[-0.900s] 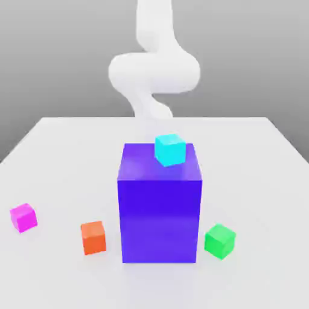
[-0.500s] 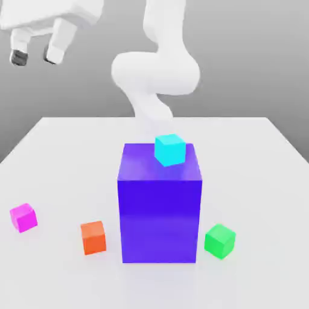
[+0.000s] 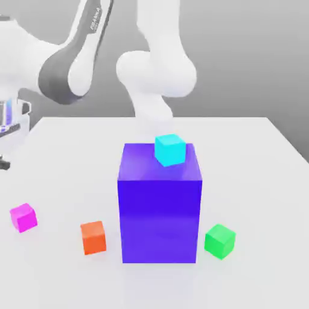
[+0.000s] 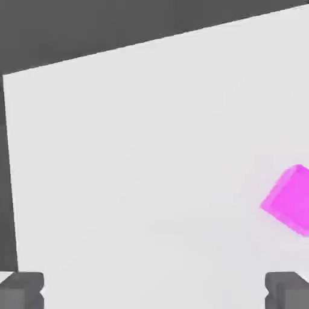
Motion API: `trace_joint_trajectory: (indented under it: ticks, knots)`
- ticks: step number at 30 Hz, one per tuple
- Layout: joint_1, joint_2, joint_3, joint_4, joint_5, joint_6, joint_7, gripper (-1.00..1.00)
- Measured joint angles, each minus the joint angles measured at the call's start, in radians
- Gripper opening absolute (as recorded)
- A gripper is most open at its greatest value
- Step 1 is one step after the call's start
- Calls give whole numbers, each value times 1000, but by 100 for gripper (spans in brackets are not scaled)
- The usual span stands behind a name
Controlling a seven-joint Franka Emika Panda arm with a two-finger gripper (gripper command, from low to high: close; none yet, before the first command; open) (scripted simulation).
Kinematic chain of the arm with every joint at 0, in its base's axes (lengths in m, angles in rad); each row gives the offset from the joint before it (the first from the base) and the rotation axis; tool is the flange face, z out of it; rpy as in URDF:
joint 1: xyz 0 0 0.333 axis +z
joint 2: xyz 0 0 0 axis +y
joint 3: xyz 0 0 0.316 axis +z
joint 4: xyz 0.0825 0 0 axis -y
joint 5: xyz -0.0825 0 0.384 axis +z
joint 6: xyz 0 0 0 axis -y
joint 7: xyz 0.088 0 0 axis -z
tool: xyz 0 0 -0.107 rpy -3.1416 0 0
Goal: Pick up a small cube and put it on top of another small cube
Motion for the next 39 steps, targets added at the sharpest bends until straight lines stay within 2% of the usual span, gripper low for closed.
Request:
trace_joint_trajectory:
  ticks: [7,12,13,19,23,25,27,39]
  knots:
    - [-91,178,-21,-60,171,111,127,0]
    - [-125,355,13,-32,217,250,111,0]
    - [-128,378,17,-28,219,268,108,-100]
    - [-130,389,19,-26,220,280,107,-100]
    - [-124,286,10,-45,207,199,118,-100]
    - [-117,216,-1,-59,186,141,133,-100]
    - [-94,165,2,-56,121,122,130,-100]
    - [397,-78,289,8,-147,59,361,-100]
